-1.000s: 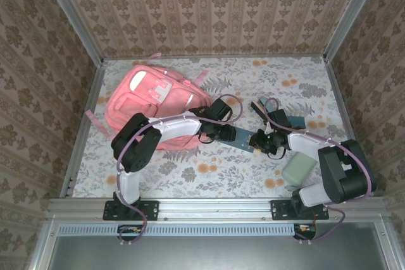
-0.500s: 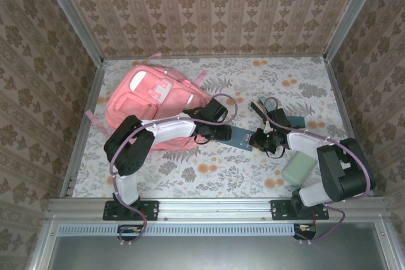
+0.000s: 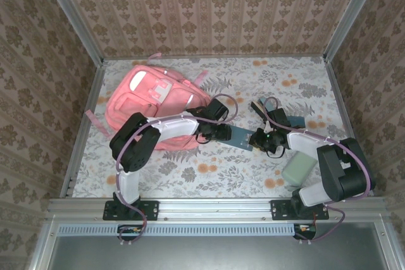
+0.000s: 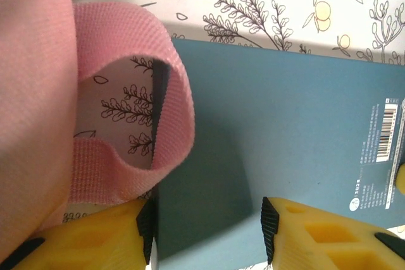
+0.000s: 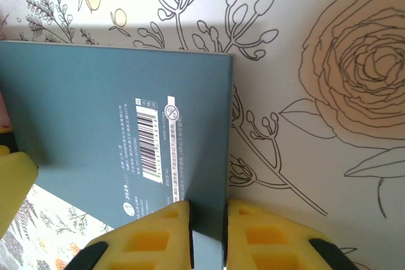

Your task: Pack books, pencil case, and school supplies into a backpack

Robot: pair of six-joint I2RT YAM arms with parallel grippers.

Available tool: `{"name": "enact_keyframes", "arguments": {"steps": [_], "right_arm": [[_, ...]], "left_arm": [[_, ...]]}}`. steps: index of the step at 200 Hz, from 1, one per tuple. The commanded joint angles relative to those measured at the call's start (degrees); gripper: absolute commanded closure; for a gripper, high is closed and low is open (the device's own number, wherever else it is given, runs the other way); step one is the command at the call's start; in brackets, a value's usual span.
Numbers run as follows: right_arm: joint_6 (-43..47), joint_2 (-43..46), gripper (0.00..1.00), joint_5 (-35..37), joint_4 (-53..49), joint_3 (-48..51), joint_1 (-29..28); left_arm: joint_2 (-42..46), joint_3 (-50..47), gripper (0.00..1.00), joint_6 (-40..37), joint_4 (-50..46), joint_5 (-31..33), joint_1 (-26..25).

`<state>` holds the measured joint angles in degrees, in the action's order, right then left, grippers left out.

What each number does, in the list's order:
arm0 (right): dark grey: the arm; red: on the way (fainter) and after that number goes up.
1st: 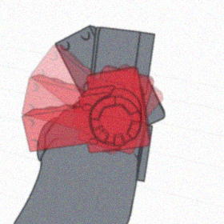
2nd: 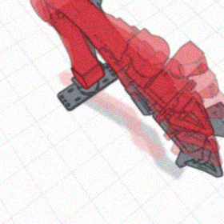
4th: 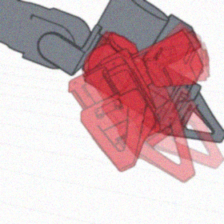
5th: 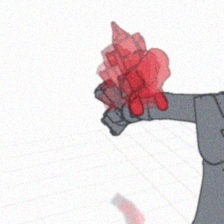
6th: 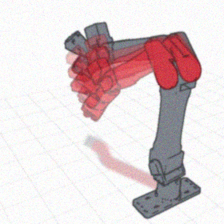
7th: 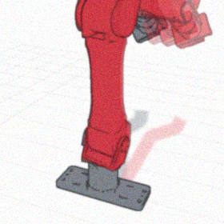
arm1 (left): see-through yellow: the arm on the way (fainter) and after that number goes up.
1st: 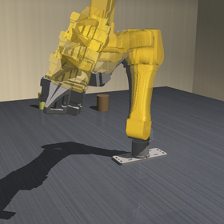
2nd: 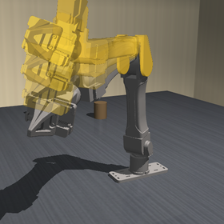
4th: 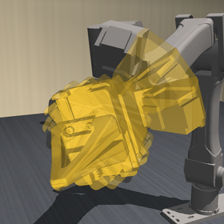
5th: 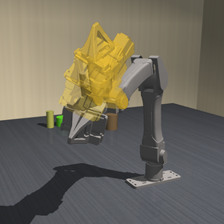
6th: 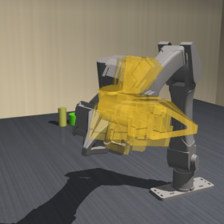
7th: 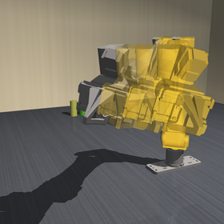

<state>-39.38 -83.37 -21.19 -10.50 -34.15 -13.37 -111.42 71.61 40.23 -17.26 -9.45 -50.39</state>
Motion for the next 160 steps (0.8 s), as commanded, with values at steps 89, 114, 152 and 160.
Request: {"name": "enact_keyframes", "arguments": {"steps": [89,114,152,160], "right_arm": [[-1.2,-0.7,0.80,2.3,-2.5,1.3,-0.4],[-1.4,1.0,0.79,2.4,-2.7,1.4,-0.4],[-1.4,3.0,0.79,2.6,-3.4,1.4,-0.4],[-1.5,3.3,0.79,2.6,-3.5,1.4,-0.4]], "left_arm": [[3.8,-7.4,0.57,13.3,34.9,-31.6,2.3],[5.0,-9.1,0.57,14.6,38.3,-32.7,2.6],[4.7,-12.3,0.56,18.4,44.3,-33.6,3.6],[4.6,-12.0,0.55,17.3,42.4,-33.3,3.6]]}}
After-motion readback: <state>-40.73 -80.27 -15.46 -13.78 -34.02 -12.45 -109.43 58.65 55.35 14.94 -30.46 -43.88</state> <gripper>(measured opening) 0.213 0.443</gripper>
